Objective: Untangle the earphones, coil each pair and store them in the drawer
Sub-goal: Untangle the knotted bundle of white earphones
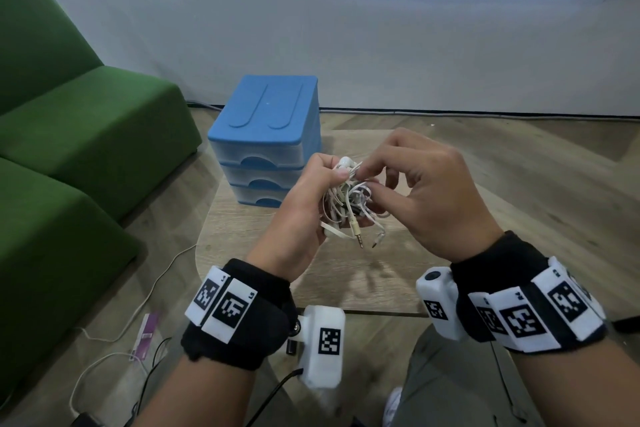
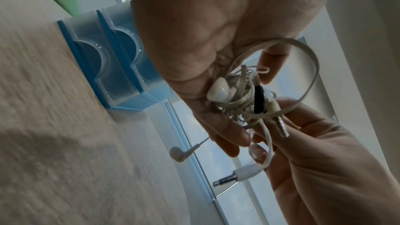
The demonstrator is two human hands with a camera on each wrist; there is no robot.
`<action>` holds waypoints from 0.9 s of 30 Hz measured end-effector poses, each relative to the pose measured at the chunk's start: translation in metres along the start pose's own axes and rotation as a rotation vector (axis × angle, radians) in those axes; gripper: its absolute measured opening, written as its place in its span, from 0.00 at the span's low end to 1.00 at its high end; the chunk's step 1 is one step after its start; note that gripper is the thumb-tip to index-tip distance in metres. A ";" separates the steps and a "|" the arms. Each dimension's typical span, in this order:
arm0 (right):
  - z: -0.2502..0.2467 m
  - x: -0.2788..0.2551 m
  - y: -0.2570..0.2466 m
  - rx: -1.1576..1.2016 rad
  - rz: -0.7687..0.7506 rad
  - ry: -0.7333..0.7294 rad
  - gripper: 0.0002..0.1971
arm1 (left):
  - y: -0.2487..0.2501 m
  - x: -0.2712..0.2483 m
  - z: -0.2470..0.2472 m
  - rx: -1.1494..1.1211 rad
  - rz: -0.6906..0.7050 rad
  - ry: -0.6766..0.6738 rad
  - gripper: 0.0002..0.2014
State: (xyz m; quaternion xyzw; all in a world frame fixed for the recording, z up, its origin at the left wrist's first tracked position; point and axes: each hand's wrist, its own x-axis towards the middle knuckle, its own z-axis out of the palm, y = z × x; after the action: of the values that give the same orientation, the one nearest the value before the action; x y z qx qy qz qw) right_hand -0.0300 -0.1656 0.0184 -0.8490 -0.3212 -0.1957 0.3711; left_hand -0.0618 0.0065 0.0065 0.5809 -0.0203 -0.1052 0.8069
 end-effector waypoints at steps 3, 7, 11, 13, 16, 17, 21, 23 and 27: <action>0.000 0.000 0.000 -0.018 0.037 0.028 0.05 | 0.000 0.001 -0.003 0.013 0.000 0.002 0.07; 0.000 0.000 -0.001 0.020 0.200 0.160 0.08 | -0.002 0.003 -0.006 0.007 -0.002 0.053 0.11; 0.002 0.000 0.007 0.046 0.403 0.258 0.07 | -0.006 0.004 -0.008 0.018 -0.006 0.056 0.14; 0.003 -0.001 0.010 0.065 0.461 0.280 0.06 | -0.008 0.005 -0.009 0.030 0.003 0.050 0.13; 0.001 -0.001 0.008 0.139 0.404 0.225 0.06 | -0.010 0.006 -0.012 0.027 0.023 0.031 0.10; -0.001 -0.001 0.005 0.154 0.358 0.175 0.06 | -0.010 0.006 -0.013 0.019 0.029 0.033 0.09; -0.001 0.001 0.001 0.097 0.290 0.082 0.07 | -0.010 0.006 -0.016 0.069 0.060 0.056 0.12; 0.002 0.002 0.005 0.083 0.362 0.185 0.07 | -0.011 0.007 -0.016 0.101 0.069 0.085 0.12; 0.007 0.002 0.009 0.144 0.504 0.335 0.05 | -0.013 0.008 -0.016 0.096 0.065 0.122 0.09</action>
State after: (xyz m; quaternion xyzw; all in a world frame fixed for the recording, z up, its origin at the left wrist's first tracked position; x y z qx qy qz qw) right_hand -0.0212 -0.1642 0.0103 -0.8294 -0.0481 -0.2114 0.5148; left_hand -0.0535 0.0159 -0.0113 0.6235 0.0050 -0.0425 0.7807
